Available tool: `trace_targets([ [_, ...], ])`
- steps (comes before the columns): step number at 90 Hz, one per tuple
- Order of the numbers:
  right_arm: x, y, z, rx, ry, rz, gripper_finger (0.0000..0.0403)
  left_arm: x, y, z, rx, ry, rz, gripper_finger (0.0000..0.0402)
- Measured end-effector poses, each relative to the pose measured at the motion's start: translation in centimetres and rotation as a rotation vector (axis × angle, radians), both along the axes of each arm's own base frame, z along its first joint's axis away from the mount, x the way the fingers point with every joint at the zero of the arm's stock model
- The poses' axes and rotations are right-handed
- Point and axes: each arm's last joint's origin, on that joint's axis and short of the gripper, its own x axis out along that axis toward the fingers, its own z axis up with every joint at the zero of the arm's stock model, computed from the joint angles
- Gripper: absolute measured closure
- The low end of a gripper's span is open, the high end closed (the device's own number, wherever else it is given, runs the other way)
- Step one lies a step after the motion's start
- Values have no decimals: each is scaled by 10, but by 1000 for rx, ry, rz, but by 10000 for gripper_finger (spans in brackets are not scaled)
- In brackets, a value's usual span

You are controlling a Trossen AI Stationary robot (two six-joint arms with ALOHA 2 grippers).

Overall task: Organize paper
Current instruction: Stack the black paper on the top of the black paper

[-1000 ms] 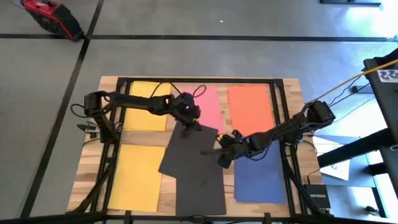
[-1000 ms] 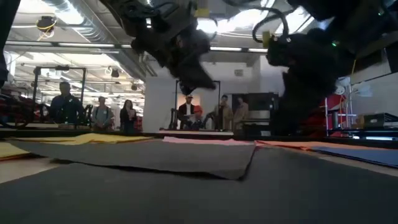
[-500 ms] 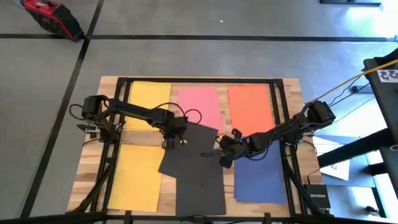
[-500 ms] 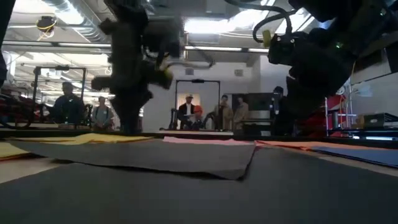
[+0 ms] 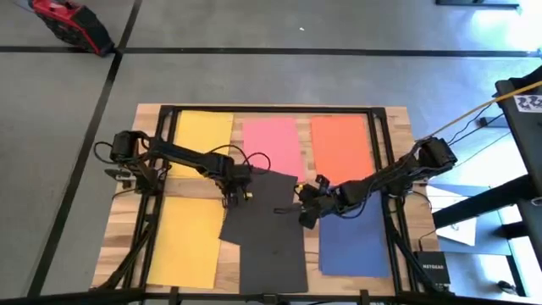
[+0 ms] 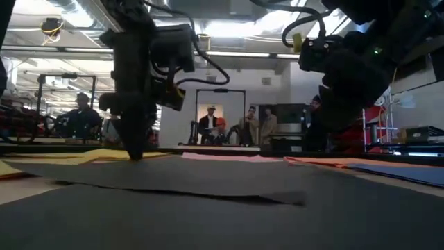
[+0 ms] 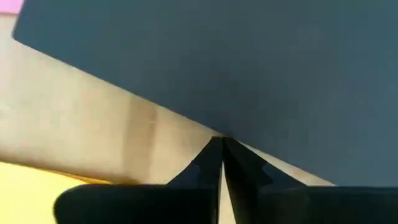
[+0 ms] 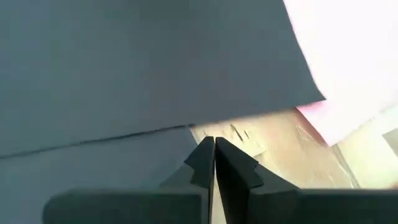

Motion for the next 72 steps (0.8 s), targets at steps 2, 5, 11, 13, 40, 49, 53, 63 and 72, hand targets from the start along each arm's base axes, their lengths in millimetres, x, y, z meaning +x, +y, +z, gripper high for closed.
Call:
trace_targets([
  [2,0,0,0,0,0,0,402,0,-2,0,-7,-5,5,402],
  [5,0,0,0,0,1,0,402,1,-5,0,-17,-14,12,402],
  [11,0,0,0,0,1,0,402,3,-10,0,-32,-28,14,402],
  [13,0,0,0,-1,1,0,402,3,-11,0,-36,-33,14,402],
  [40,0,0,0,-1,1,0,402,6,-39,1,-100,-85,-1,402],
  [49,0,0,0,-9,-2,-5,402,7,-45,1,-76,-103,-41,402],
  [53,0,0,0,-10,-2,-5,402,8,-43,3,-24,-107,-36,402],
  [63,0,0,0,-10,-2,-5,402,13,-25,9,100,-118,-1,402],
  [72,0,0,0,-10,-1,-5,402,17,-3,12,137,-128,25,402],
])
